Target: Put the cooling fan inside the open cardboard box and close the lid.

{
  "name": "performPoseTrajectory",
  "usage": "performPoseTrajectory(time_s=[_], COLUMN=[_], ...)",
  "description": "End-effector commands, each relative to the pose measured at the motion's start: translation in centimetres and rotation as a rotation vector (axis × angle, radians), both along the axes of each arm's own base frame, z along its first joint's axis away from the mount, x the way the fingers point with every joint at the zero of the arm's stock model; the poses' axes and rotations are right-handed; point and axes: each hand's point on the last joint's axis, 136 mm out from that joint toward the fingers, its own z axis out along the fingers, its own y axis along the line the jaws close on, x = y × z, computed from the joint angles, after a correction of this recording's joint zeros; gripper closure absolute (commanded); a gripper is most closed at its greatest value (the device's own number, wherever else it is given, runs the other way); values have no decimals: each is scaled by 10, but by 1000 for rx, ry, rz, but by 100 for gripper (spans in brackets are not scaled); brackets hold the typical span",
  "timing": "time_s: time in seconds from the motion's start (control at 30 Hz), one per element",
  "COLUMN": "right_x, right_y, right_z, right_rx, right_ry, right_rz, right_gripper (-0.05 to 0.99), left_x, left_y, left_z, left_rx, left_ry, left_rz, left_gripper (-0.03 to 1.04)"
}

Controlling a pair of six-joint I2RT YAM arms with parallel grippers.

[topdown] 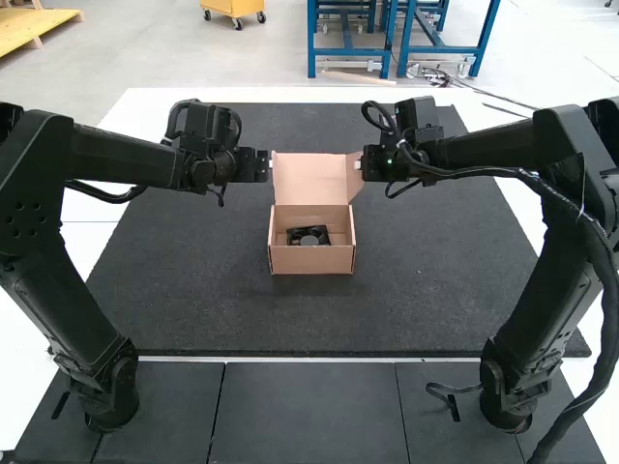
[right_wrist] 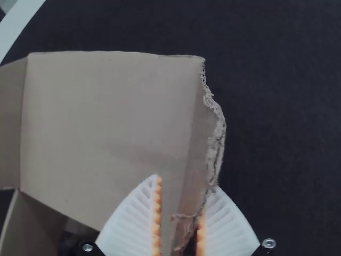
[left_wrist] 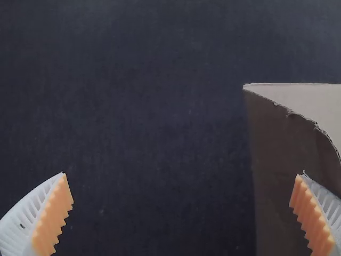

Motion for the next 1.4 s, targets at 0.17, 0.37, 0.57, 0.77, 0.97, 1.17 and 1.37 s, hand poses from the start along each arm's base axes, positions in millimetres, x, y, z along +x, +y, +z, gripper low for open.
performPoseTrajectory(time_s=[0.17,0.37,0.57,0.77,0.97,1.17,1.37], right_x=[4,-1,-20,-32,-41,-48,-57], right_y=[7,11,29,35,39,40,41], right_z=[11,8,-4,-10,-17,-22,-27], right_rx=[28,42,31,29,22,25,30], right_ry=[-16,3,33,43,59,72,81], right_rz=[20,47,96,116,128,130,134], right_gripper=[94,95,95,95,95,95,95], left_x=[2,-2,-7,-12,-16,-25,-34], left_y=[-4,-2,-2,0,1,-10,-21], left_z=[15,12,14,10,7,2,-8], left_rx=[-13,-15,-16,-13,-13,-22,-25], left_ry=[-25,-3,-2,6,12,28,51], left_rz=[-10,-3,-6,-6,-12,-54,-92], left_gripper=[5,5,5,5,5,5,5])
